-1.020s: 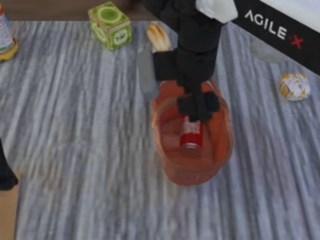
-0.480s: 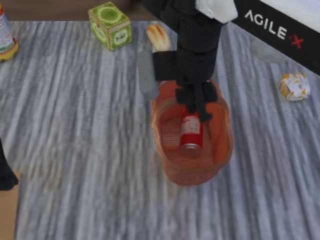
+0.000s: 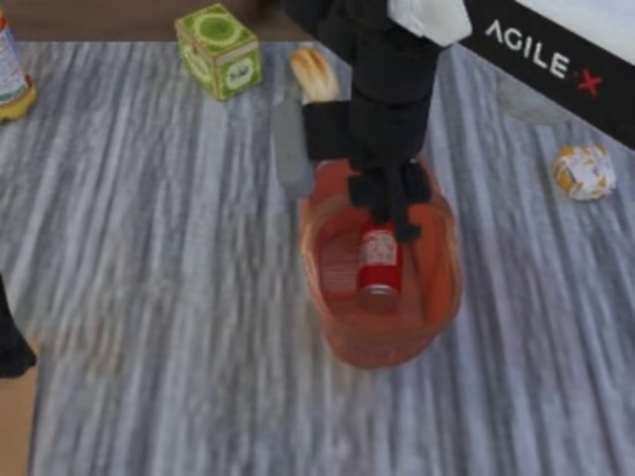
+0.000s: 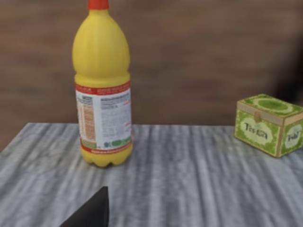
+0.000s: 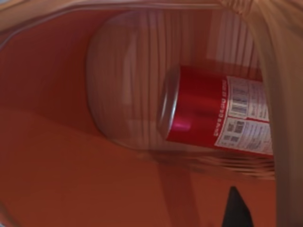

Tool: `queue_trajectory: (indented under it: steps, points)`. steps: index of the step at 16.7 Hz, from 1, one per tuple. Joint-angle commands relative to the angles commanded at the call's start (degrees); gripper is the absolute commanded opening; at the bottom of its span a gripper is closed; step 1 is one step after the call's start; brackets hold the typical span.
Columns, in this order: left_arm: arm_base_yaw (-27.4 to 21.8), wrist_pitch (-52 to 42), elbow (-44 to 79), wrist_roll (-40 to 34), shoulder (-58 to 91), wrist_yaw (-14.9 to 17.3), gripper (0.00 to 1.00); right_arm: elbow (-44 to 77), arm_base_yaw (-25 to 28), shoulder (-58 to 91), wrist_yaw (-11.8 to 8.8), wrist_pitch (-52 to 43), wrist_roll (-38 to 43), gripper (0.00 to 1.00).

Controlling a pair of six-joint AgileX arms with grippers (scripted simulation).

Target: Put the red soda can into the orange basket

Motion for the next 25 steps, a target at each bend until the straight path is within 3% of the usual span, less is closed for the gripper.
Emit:
queue_trajectory:
  steps: [20,25]
  points:
    - [0.0,0.0,0.0,0.0,0.0,0.0,1.0,0.2,-0.1,0.1,0.0,-0.2,-0.1,0.0]
    - [0.0,0.0,0.0,0.0,0.0,0.0,1.0,9.5,-1.0,1.1,0.0,-8.4,-1.4,0.0]
